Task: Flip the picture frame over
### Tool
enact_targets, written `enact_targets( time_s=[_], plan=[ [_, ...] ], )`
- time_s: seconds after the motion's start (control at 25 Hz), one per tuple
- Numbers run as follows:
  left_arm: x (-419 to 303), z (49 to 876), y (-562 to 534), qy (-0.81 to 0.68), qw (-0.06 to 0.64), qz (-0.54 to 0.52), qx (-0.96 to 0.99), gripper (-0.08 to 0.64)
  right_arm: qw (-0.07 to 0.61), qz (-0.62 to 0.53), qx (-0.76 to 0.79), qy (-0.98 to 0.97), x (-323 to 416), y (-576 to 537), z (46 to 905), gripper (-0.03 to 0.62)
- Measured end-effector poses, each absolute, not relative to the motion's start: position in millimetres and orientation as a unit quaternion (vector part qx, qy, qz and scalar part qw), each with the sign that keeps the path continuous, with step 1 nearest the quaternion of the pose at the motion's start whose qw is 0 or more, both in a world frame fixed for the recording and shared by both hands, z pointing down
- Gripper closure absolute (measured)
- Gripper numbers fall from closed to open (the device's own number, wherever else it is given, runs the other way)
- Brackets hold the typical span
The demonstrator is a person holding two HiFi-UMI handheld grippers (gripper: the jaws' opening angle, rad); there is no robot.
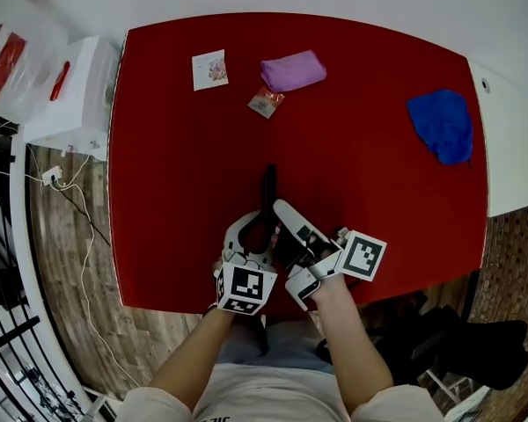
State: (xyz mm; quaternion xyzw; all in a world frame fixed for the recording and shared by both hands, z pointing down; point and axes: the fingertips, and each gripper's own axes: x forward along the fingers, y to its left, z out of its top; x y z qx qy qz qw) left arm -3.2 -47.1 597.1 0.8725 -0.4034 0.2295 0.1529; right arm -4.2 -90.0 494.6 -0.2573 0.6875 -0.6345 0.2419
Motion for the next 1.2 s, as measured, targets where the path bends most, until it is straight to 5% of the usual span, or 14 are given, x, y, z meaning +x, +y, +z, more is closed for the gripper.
enact_targets(
  time_s=[0.32, 0.56, 0.8, 1.08, 1.2],
  plan=[
    [-1, 594, -56, -0.438, 0.117, 0.239, 0.859, 0.476, 0.241, -0.632, -0.266, 0.687, 8, -93, 495, 0.531],
    [0, 595, -56, -0.441, 0.094, 0.265, 0.853, 0.479, 0.118, -0.564, -0.358, 0.734, 27, -96, 491, 0.528],
    [4, 596, -56, -0.447, 0.075, 0.283, 0.845, 0.477, 0.008, -0.501, -0.410, 0.762, 36, -101, 485, 0.430],
    [11, 597, -55, -0.444, 0.057, 0.298, 0.843, 0.477, -0.065, -0.467, -0.427, 0.772, 33, -91, 500, 0.430],
    [13, 599, -51, -0.432, 0.072, 0.290, 0.851, 0.471, -0.053, -0.483, -0.420, 0.766, 40, -90, 502, 0.483]
  ],
)
